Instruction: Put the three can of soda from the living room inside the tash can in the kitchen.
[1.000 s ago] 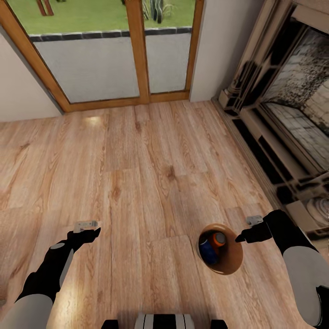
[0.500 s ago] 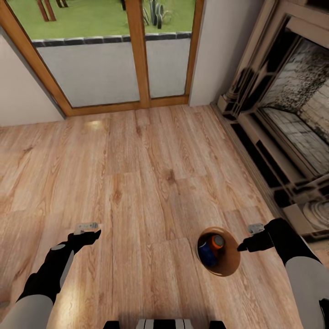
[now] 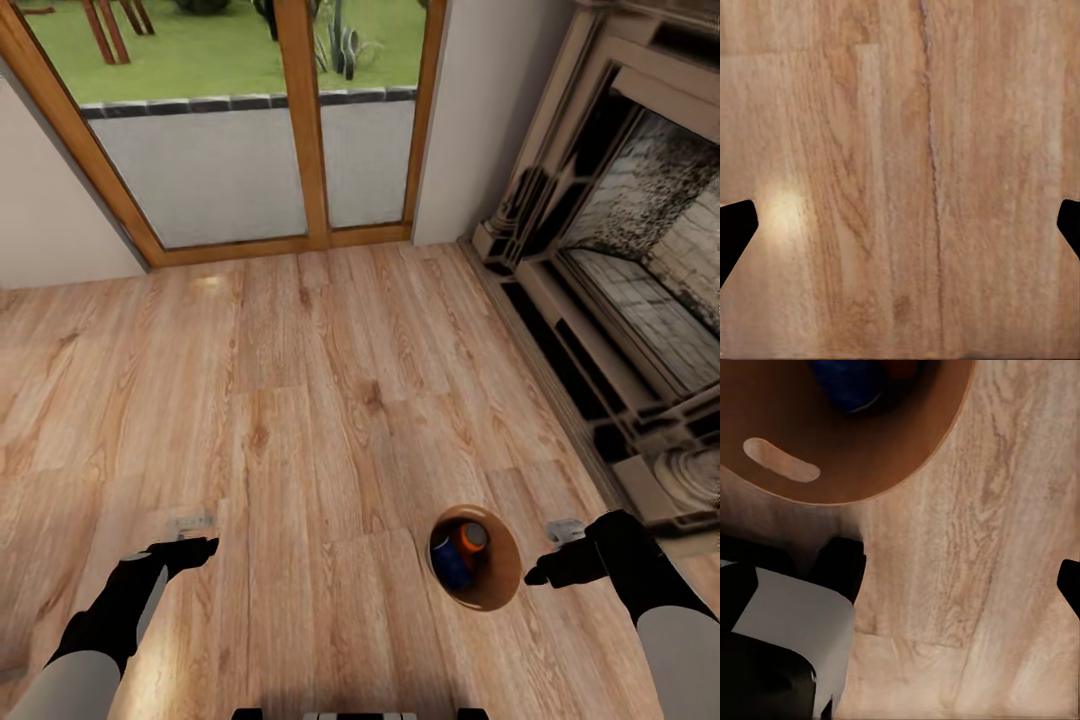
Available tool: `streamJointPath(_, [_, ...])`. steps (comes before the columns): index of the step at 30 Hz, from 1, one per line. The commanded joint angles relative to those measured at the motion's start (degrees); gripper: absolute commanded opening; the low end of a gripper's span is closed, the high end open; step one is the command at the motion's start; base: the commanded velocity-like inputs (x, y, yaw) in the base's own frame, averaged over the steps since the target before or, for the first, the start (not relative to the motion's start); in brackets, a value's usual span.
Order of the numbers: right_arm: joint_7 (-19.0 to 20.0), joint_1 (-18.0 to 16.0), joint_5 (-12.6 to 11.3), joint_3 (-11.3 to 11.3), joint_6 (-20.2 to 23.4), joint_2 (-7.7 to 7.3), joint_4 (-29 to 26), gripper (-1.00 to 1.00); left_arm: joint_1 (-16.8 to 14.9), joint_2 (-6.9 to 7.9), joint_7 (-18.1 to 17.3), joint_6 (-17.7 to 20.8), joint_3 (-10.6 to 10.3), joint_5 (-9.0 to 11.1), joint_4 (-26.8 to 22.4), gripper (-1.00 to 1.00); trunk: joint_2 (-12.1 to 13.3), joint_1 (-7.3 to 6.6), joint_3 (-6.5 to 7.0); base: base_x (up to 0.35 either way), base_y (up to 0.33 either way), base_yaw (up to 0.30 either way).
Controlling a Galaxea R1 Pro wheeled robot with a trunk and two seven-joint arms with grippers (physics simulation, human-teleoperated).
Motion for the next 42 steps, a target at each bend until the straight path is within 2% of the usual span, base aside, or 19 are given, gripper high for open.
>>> streamJointPath(1, [0.1, 1.2, 0.0, 0.0, -1.2, -0.03, -0.3, 1.0, 0.0, 0.01, 0.4, 0.5, -0.1, 0.0, 1.9, 1.0, 0.4, -0.22, 0.28, 0.0, 0.0, 0.0])
streamJointPath(6, [0.0, 4.4, 0.0, -1.1, -4.1, -0.03, -0.8, 1.0, 0.0, 0.07, 0.9, 0.9, -0.1, 0.1, 8.6, 1.0, 2.4, -1.32, 1.62, 0.0, 0.0, 0.0])
streamJointPath(8, [-0.1, 6.1, 0.0, -2.6, -5.8, -0.01, -0.9, 1.0, 0.1, 0.21, 1.0, 0.5, 0.0, 0.4, 12.6, 1.0, 3.2, -1.76, 2.16, 0.0, 0.0, 0.0])
streamJointPath(12, [-0.1, 8.4, 0.0, -4.7, -8.6, 0.03, -1.0, 1.0, 0.1, 0.51, 1.0, -1.1, 0.1, 0.5, 16.0, 1.0, 4.8, -2.64, 3.23, 0.0, 0.0, 0.0])
streamJointPath(17, [-0.2, 11.2, 0.0, -6.6, -11.7, 0.09, -1.0, 1.0, 0.5, 0.74, 1.0, -4.3, 0.1, 0.4, 19.6, 1.0, 6.8, -3.74, 4.57, 0.0, 0.0, 0.0])
streamJointPath(18, [-0.3, 12.6, 0.0, -7.7, -13.4, 0.17, -1.0, 1.0, 1.2, 0.81, 1.0, -6.2, 0.2, 0.5, 22.2, 1.0, 7.2, -3.96, 4.84, 0.0, 0.0, 0.0])
streamJointPath(21, [-0.4, 14.8, 0.0, -9.6, -16.4, 0.36, -0.9, 1.0, 2.1, 0.91, 1.0, -9.3, 0.2, 0.6, 25.8, 1.0, 8.4, -4.62, 5.64, 0.0, 0.0, 0.0])
streamJointPath(22, [-0.7, 16.3, 0.0, -10.7, -18.6, 0.45, -0.7, 1.0, 2.5, 0.98, 1.1, -11.6, 0.2, 0.5, 27.5, 1.0, 8.8, -4.84, 5.91, 0.0, 0.0, 0.0])
streamJointPath(25, [-1.3, 17.7, -0.1, -11.6, -21.0, 0.53, -0.5, 1.0, 3.2, 1.02, 1.1, -13.7, 0.2, 0.5, 28.8, 1.0, 10.0, -5.5, 6.72, 0.0, 0.0, 0.0])
streamJointPath(26, [-2.6, 19.1, -0.1, -12.4, -23.3, 0.62, 0.0, 1.0, 4.4, 1.05, 1.1, -15.7, 0.2, 0.5, 29.8, 1.0, 10.4, -5.72, 6.99, 0.0, 0.0, 0.0])
streamJointPath(32, [-9.7, 22.7, -0.2, -14.5, -30.5, 0.9, 4.9, 1.0, 8.2, 1.07, 1.2, -20.8, 0.2, 0.6, 31.3, 1.0, 12.8, -7.03, 8.6, 0.0, 0.0, 0.0])
streamJointPath(35, [-13.9, 23.4, -0.2, -15.8, -35.0, 0.85, 9.4, 1.0, 10.1, 1.08, 1.2, -22.7, 0.2, 0.6, 31.6, 1.0, 14.1, -7.69, 9.4, 0.0, 0.0, 0.0])
streamJointPath(36, [-16.6, 23.7, -0.2, -16.6, -37.4, 0.75, 12.7, 1.0, 11.4, 1.09, 1.2, -24.0, 0.3, 0.6, 31.7, 1.0, 14.5, -7.91, 9.67, 0.0, 0.0, 0.0])
streamJointPath(37, [-16.6, 23.7, -0.2, -16.6, -37.4, 0.75, 12.7, 1.0, 11.4, 1.09, 1.2, -24.0, 0.3, 0.6, 31.7, 1.0, 14.9, -8.13, 9.94, 0.0, 0.0, 0.0])
streamJointPath(40, [-20.5, 24.0, -0.1, -17.5, -39.8, 0.5, 17.3, 1.0, 13.2, 1.13, 1.2, -26.1, 0.3, 0.7, 31.8, 1.0, 16.1, -8.79, 10.74, 0.0, 0.0, 0.0])
streamJointPath(42, [-25.6, 24.4, -0.1, -18.1, -43.3, 0.33, 22.8, 1.0, 16.2, 1.42, 1.2, -29.3, 0.3, 0.7, 31.9, 1.0, 16.9, -9.23, 11.28, 0.0, 0.0, 0.0])
